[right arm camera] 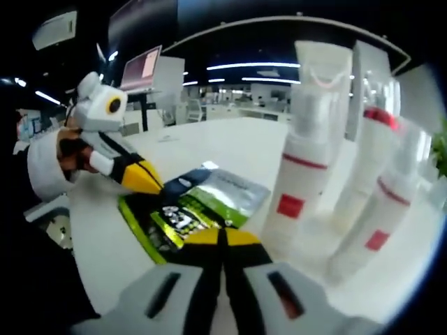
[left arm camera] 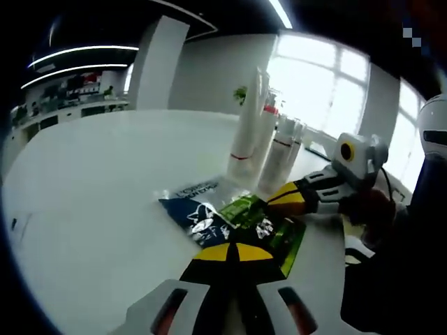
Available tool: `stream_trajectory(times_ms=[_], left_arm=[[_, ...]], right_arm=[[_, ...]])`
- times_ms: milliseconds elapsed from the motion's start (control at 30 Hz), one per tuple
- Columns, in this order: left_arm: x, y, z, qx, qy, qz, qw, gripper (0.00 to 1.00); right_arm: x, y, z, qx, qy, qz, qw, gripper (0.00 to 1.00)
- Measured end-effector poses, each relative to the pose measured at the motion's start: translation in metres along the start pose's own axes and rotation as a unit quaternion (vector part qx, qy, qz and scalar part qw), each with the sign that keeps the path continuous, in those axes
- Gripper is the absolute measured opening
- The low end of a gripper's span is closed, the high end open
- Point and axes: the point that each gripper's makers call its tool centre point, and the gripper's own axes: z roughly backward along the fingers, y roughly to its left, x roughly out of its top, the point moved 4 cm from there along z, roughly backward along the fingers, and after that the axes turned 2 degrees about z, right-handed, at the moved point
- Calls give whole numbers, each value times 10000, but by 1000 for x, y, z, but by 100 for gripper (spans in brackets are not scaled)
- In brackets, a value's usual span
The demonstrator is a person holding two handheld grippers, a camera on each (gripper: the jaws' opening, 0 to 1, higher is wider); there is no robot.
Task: Arrange the skincare products in the storage area until every visible bottle or jar stands upright without overlapping.
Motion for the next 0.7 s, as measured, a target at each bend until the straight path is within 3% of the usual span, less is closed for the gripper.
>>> stream_trajectory(times_ms=[67,133,300,533,700], left_arm=[[0,0,-2,-4,30,9,10000,0],[-1,0,-2,16,57,-28,10000,0],[0,0,-4,-1,72,-20,10000,0],[1,0,-5,-49,30,98,9999,0],[2,-1,-7,-111,11,67,9999,0]], right_arm=[[10,2,3,13,-275,113,9996,0],[23,19,8,648,-620,11,9960,0],[22,46,8,1362,-429,143,9896,0],[8,40,-2,1323,-162,-60,9911,0],[5,37,-4,1500,-240,-338,9878,0]])
